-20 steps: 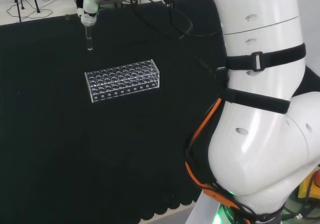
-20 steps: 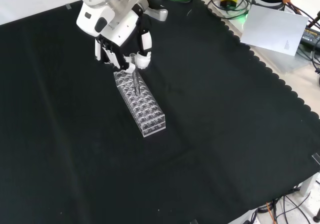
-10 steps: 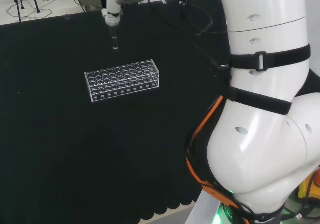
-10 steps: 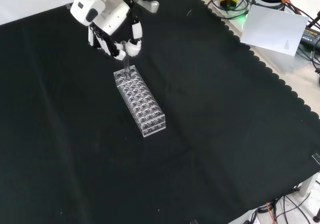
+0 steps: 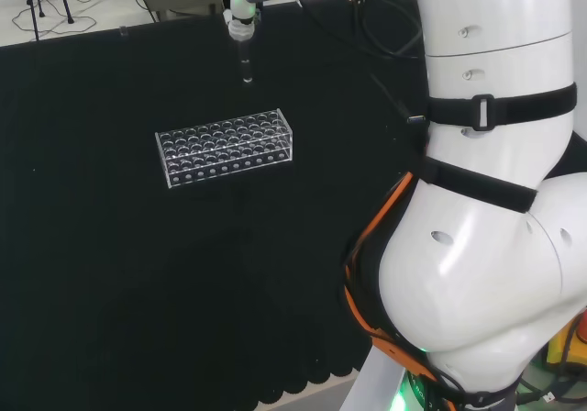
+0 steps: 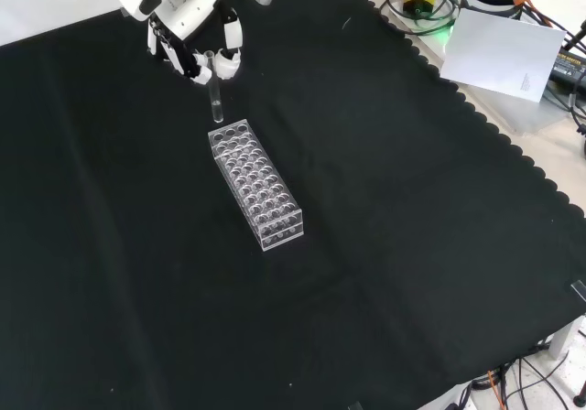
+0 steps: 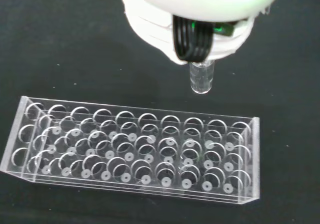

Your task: Shake the test tube.

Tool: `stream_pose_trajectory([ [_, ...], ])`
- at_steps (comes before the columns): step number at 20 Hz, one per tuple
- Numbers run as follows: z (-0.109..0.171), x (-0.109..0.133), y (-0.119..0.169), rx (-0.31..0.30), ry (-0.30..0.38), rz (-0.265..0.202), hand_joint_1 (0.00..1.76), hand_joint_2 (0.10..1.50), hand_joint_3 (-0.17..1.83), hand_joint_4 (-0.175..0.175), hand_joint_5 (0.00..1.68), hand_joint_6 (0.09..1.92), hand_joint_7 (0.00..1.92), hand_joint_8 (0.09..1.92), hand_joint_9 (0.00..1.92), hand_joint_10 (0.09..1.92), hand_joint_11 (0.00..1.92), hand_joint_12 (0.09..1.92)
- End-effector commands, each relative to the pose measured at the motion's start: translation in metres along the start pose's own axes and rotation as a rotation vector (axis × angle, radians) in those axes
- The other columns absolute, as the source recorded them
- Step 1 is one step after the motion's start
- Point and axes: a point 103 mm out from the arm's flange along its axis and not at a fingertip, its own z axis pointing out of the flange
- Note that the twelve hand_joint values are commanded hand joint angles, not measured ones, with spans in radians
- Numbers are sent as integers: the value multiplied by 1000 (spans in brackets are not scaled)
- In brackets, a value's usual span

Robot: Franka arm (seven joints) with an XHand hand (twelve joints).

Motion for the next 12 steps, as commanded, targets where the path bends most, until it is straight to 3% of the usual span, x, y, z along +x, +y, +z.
stream_pose_trajectory([
  [1,3,3,1,7,2,-11,1433,595,692,-175,1309,573,1377,774,1431,172,729,1239],
  [12,7,54,11,13,19,-94,1433,595,693,-175,1309,572,1377,774,1433,170,729,1239],
])
